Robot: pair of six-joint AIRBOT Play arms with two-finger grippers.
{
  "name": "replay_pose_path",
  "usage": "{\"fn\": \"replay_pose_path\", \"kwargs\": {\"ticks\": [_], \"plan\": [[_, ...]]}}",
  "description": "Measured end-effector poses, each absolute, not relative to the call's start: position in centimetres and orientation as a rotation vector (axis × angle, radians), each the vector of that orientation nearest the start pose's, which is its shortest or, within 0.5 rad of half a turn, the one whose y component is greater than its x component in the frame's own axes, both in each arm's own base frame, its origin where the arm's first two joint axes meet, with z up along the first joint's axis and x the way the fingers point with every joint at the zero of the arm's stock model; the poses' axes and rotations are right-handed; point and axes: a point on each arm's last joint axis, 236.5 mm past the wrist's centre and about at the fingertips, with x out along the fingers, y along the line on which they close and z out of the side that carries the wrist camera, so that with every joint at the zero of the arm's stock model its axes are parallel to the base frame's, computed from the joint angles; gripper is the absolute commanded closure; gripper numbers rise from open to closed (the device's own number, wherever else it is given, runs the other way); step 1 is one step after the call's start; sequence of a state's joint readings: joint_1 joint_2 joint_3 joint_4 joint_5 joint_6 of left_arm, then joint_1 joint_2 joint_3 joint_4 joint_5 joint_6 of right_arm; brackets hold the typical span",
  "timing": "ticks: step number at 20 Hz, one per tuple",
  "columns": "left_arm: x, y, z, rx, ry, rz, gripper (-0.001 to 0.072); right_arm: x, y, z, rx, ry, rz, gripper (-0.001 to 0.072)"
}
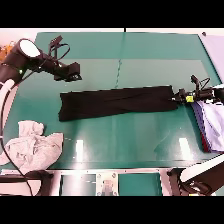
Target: Fold the shirts.
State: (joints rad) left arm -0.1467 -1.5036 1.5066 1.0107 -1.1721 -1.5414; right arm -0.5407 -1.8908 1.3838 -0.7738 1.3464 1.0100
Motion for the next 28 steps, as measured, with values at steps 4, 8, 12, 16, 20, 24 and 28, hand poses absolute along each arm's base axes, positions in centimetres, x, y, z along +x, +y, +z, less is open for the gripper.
{"fn": "replay_pose_path", "kwargs": {"ticks": [4, 8, 12, 16, 20, 24, 28], "plan": [[43.5, -22.8, 6.1, -0.35, 1.16, -0.536, 0.068, 43.1, -5.9, -7.1, 0.776, 1.282, 0.445, 0.0696], [41.8, -30.3, 2.2, -0.327, 1.185, -0.624, 0.068, 43.0, -5.0, -0.1, 0.696, 1.212, 0.487, 0.0695], [40.0, -38.2, -1.8, -0.41, 1.193, -0.699, 0.068, 41.3, -1.5, 8.7, 0.546, 1.12, 0.552, 0.0695], [38.0, -44.3, -4.5, -0.516, 1.214, -0.749, 0.068, 38.4, 3.1, 15.7, 0.392, 1.027, 0.628, 0.0695], [37.1, -46.7, -6.1, -0.562, 1.234, -0.76, 0.068, 36.1, 6.1, 19.5, 0.306, 0.964, 0.678, 0.0695], [36.5, -46.9, -5.7, -0.548, 1.269, -0.816, 0.0681, 35.2, 7.0, 20.4, 0.291, 0.951, 0.689, 0.0695], [37.6, -44.1, -2.6, -0.489, 1.321, -0.922, 0.0682, 34.9, 7.9, 20.1, 0.292, 0.964, 0.709, 0.0695]]}}
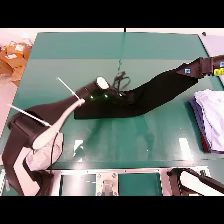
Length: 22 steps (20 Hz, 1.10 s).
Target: Fold the shirts.
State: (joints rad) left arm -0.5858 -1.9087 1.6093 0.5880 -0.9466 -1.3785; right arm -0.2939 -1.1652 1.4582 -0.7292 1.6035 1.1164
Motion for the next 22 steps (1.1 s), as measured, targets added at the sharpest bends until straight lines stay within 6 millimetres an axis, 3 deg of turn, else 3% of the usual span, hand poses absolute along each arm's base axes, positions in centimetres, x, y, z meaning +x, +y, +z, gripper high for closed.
{"fn": "replay_pose_path", "kwargs": {"ticks": [3, 6, 10, 14, 15, 16, 17, 18, 19, 21, 22], "plan": [[40.1, -39.6, 0.8, -0.409, 1.343, -0.943, 0.0682, 35.1, 9.9, 19.8, 0.279, 0.965, 0.752, 0.0695], [43.9, -32.5, 4.3, -0.265, 1.326, -0.836, 0.0681, 35.8, 14.1, 19.6, 0.283, 0.958, 0.829, 0.0695], [47.2, -21.1, 8.6, -0.126, 1.274, -0.557, 0.0681, 36.3, 23.2, 17.5, 0.271, 0.973, 0.978, 0.0694], [48.0, -10.7, 13.2, -0.027, 1.18, -0.277, 0.068, 36.2, 34.7, 11.6, 0.253, 1.009, 1.068, 0.0693], [47.9, -8.9, 14.2, -0.018, 1.158, -0.229, 0.068, 36.1, 37.8, 9.5, 0.253, 1.014, 1.074, 0.0607], [47.8, -7.1, 15.3, -0.013, 1.135, -0.185, 0.0681, 36.0, 40.6, 7.5, 0.254, 1.015, 1.073, 0.0358], [47.6, -5.8, 16.2, -0.009, 1.115, -0.151, 0.0681, 35.8, 43.5, 5.4, 0.257, 1.007, 1.069, 0.0247], [47.4, -4.9, 16.8, -0.004, 1.104, -0.131, 0.0681, 35.9, 45.9, 3.8, 0.26, 0.99, 1.058, 0.0267], [47.3, -4.3, 17.2, 0.004, 1.096, -0.12, 0.0681, 36.2, 47.4, 2.8, 0.262, 0.969, 1.044, 0.0345], [47.0, -3.5, 17.7, 0.018, 1.09, -0.104, 0.0681, 38.0, 48.6, 2.6, 0.291, 0.916, 1.006, 0.038], [46.9, -3.1, 17.6, 0.024, 1.092, -0.097, 0.0681, 39.0, 48.3, 2.9, 0.299, 0.904, 0.995, 0.0493]]}}
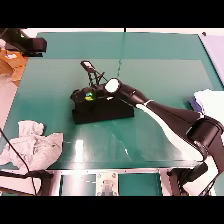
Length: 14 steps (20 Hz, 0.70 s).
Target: Fold the shirts.
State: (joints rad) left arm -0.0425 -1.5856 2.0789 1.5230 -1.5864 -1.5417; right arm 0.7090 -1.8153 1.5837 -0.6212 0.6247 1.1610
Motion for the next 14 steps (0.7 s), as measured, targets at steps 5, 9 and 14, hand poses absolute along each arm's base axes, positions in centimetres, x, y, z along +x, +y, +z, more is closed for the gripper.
{"fn": "replay_pose_path", "kwargs": {"ticks": [5, 9, 14], "plan": [[46.5, -2.5, 16.3, 0.046, 1.126, -0.092, 0.0681, 45.0, 37.9, 5.4, 0.35, 0.965, 0.928, 0.0557], [46.5, -2.3, 16.0, 0.053, 1.134, -0.09, 0.068, 47.0, 24.7, 2.9, 0.412, 1.145, 0.793, 0.0178], [46.6, -2.3, 15.9, 0.054, 1.131, -0.09, 0.0681, 43.4, 15.7, -4.1, 0.515, 1.353, 0.687, 0.0165]]}}
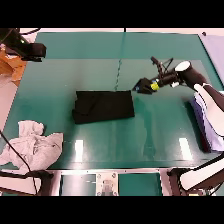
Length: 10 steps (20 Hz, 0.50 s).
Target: Fold the shirts.
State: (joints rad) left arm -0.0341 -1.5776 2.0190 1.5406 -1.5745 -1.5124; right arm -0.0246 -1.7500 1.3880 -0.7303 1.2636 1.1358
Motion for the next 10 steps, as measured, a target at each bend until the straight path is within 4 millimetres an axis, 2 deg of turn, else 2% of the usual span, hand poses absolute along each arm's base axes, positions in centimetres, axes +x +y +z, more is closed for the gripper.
{"fn": "replay_pose_path", "kwargs": {"ticks": [3, 7, 8, 9, 10], "plan": [[46.7, -2.3, 16.0, 0.053, 1.125, -0.091, 0.0681, 40.8, 16.0, -7.4, 0.526, 1.425, 0.699, 0.0165], [46.8, -2.4, 16.0, 0.047, 1.122, -0.093, 0.068, 38.1, 19.8, -9.0, 0.486, 1.478, 0.786, 0.0176], [46.8, -2.5, 16.0, 0.046, 1.122, -0.094, 0.0681, 37.6, 20.9, -9.2, 0.461, 1.482, 0.806, 0.0337], [46.8, -2.5, 16.0, 0.045, 1.122, -0.095, 0.068, 37.2, 21.8, -9.5, 0.435, 1.485, 0.82, 0.0641], [46.7, -2.5, 16.0, 0.045, 1.123, -0.096, 0.0681, 36.9, 22.6, -9.8, 0.406, 1.488, 0.831, 0.0694]]}}
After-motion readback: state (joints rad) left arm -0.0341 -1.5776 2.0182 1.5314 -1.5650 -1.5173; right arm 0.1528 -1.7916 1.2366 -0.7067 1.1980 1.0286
